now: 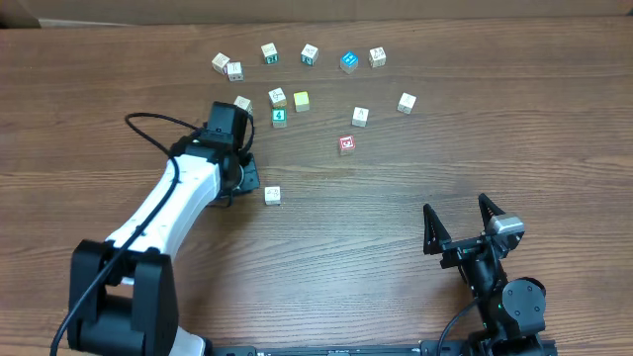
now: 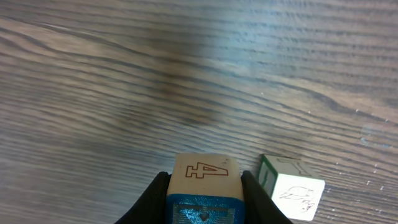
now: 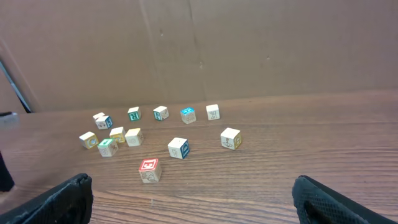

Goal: Form a horizontal line
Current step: 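Lower the 4 block beside the T block and open left gripper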

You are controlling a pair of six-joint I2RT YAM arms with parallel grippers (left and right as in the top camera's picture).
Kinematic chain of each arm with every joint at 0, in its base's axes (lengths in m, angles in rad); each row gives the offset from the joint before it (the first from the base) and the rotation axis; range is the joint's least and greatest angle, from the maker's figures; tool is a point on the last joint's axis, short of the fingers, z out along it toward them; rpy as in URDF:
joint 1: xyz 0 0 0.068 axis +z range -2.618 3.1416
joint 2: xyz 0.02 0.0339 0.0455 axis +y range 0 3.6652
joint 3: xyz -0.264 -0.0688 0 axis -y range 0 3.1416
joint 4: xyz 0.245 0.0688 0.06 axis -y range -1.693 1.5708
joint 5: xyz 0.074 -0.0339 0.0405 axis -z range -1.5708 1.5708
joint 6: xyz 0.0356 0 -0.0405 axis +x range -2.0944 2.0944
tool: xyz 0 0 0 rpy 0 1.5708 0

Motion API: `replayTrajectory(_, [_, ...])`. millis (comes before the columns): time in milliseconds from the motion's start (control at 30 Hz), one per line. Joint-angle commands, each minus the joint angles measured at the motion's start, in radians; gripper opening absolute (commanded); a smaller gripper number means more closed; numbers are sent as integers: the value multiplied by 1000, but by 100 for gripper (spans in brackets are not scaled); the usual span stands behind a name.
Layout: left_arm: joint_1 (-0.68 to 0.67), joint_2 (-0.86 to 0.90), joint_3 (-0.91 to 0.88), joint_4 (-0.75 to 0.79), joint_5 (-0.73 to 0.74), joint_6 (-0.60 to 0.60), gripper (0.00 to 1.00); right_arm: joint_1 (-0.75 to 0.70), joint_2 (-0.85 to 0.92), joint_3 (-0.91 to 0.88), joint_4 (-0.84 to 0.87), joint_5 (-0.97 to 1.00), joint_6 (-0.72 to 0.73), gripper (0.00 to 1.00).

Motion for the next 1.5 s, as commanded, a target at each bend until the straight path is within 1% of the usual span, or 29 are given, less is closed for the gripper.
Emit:
replayTrajectory(0, [-23, 33, -5, 11, 18, 30, 4, -2, -8, -10, 6, 0, -1, 100])
replayTrajectory(100, [-35, 49, -5, 19, 13, 64, 4, -2, -8, -10, 6, 0, -1, 100])
replayTrajectory(367, [-36, 72, -5, 14, 11, 90, 4, -2, -8, -10, 6, 0, -1, 100])
replayTrajectory(600, [-36, 116, -6, 20, 9, 90, 4, -2, -8, -10, 6, 0, -1, 100])
replayTrajectory(767, [-35, 138, -6, 20, -31, 89, 5, -2, -8, -10, 6, 0, -1, 100])
replayTrajectory(800, [-35, 138, -6, 20, -30, 89, 8, -2, -8, -10, 6, 0, -1, 100])
replayTrajectory(833, [-35, 138, -6, 20, -31, 89, 16, -2, -8, -10, 6, 0, -1, 100])
replayTrajectory(867, [-35, 138, -6, 20, -31, 89, 26, -2, -8, -10, 6, 0, -1, 100])
replayTrajectory(900, [-35, 138, -6, 21, -31, 89, 31, -2, -8, -10, 6, 0, -1, 100])
replayTrajectory(1000, [-35, 138, -6, 27, -31, 90, 38, -2, -8, -10, 6, 0, -1, 100])
replayTrajectory(1133, [-34, 138, -6, 38, -31, 89, 40, -2, -8, -10, 6, 0, -1, 100])
replayTrajectory(1233, [-34, 138, -6, 56, -32, 89, 46, -2, -8, -10, 6, 0, -1, 100])
replayTrajectory(1467, [-30, 138, -6, 102, -43, 90, 46, -2, -8, -10, 6, 0, -1, 100])
